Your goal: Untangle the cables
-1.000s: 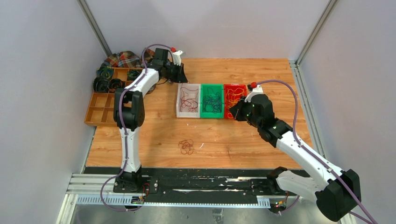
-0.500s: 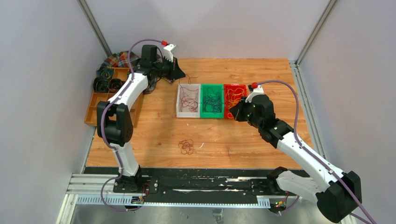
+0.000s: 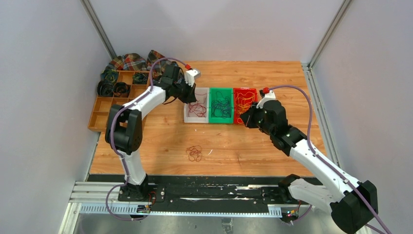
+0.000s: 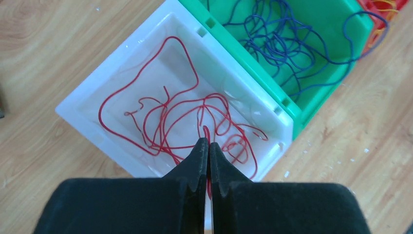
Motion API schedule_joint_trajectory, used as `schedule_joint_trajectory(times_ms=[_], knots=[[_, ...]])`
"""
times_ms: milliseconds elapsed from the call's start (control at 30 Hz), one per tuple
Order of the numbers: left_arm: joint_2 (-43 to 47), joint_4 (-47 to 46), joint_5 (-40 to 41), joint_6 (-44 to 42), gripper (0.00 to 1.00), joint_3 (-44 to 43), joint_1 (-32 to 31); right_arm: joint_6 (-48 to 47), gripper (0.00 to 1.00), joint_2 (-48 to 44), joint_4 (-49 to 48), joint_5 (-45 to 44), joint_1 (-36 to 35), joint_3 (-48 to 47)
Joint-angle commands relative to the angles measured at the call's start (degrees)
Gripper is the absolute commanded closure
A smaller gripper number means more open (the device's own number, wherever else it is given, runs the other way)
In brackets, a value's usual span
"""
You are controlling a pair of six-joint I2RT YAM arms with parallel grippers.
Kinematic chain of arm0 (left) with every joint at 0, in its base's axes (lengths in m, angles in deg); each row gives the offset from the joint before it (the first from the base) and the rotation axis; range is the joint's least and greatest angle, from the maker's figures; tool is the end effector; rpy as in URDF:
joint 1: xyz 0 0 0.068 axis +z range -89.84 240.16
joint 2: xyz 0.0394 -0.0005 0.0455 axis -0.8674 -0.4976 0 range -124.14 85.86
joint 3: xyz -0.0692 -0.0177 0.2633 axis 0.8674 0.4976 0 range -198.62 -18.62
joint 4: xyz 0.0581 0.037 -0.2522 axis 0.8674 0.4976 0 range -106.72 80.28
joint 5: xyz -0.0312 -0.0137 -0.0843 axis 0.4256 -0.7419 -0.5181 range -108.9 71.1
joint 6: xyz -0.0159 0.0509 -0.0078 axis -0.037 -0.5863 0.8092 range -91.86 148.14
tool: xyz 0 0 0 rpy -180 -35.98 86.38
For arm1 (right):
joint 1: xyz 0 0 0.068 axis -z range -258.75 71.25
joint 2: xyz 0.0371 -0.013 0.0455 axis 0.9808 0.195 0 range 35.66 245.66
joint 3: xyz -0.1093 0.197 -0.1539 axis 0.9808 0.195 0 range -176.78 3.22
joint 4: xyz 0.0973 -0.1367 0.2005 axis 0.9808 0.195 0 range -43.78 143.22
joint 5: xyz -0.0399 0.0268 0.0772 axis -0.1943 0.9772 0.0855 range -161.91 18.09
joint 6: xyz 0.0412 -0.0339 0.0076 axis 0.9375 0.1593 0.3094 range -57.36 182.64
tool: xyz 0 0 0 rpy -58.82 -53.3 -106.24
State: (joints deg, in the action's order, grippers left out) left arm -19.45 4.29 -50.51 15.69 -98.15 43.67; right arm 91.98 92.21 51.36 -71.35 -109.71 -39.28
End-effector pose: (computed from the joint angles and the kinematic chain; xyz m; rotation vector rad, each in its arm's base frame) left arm 0.3858 -0.1336 0.2396 0.8324 2.1841 -0.6895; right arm 0.1973 0.1186 0.2966 -0.0345 1.9719 0.7123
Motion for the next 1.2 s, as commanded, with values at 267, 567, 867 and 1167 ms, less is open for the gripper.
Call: schedule_joint_trajectory(times_ms=[267, 567, 867, 1167], knots=[[-4.1, -2.12, 10.55, -2.14, 0.44, -6.05, -0.82, -0.16, 0.99, 0.03, 0.16, 1.73, 0.57, -0.4], [3.28, 7.77, 7.66, -3.95, 0.05, -11.3, -0.69, -6.1, 0.78, 4.95, 0.41, 3.21, -5.88, -6.42], [13.14, 18.93, 11.64, 1.12, 0.02, -17.41, 5.49, -17.94, 0.28, 22.03, -1.98, 3.46, -24.43, -12.79], [22.89, 30.76, 9.01, -4.22, 0.02, -11.77, 21.57, -22.58, 0.24, 42.6, -2.16, 9.68, -30.3, -19.93]])
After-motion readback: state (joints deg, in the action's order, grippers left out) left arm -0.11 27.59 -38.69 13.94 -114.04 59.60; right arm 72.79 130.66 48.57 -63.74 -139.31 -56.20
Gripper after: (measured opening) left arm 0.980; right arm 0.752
